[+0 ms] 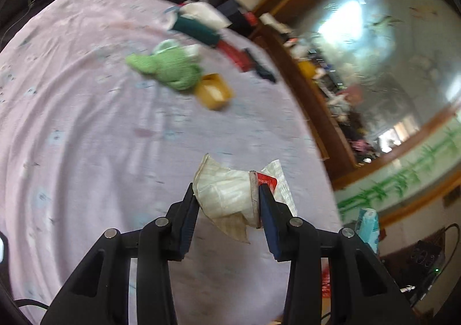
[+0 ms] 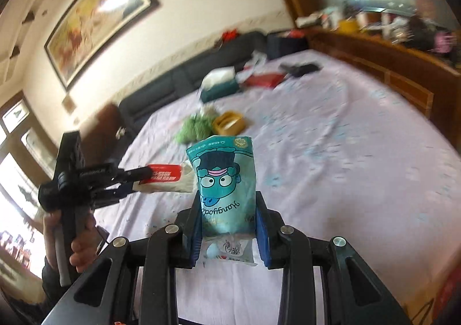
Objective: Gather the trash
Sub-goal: 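Carry the pouch and tissue pack toward the red wastebasket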
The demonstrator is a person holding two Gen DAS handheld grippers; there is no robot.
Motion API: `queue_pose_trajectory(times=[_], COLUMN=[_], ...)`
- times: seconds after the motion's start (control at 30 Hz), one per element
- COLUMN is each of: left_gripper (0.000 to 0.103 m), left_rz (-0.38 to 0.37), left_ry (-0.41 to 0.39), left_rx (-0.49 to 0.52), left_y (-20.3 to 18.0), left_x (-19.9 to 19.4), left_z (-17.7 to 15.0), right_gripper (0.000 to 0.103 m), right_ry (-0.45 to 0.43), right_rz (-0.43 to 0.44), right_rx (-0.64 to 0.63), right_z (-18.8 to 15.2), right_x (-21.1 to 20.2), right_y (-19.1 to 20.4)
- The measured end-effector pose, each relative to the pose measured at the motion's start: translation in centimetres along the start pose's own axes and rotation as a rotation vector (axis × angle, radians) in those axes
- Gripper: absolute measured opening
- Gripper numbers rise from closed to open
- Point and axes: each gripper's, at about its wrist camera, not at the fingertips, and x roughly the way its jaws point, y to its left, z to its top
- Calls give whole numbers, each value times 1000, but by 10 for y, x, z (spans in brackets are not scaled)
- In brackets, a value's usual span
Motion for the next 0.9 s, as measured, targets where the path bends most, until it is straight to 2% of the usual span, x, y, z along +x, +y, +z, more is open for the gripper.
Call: queue_pose_trajectory(times=[0.2, 0.43, 0.57, 0.67, 0.77, 0.9], left_gripper=[39, 39, 39, 39, 39, 39], left_rz=[-122, -346, -454, -492, -525, -551], left_ry=[-35, 40, 93, 134, 209, 263], left_rx=[115, 259, 335, 381, 429, 472], left_y=[-77, -181, -232, -256, -277, -296], left_x=[-21, -13, -11, -7, 6, 10], left_z=[-15, -35, -54, -71, -91, -113], right_gripper=[33, 33, 33, 33, 34, 34], right_ry=[-151, -347, -423, -473, -515, -545], right_rz=[-107, -278, -379, -434, -489, -547], right_rx=[42, 125, 180, 225, 243, 284], right_z=[-6, -12, -19, -25, -34, -48], right_x=[-80, -198, -246, -278, -306, -331], right_y=[-1, -10, -20, -26, -26, -33])
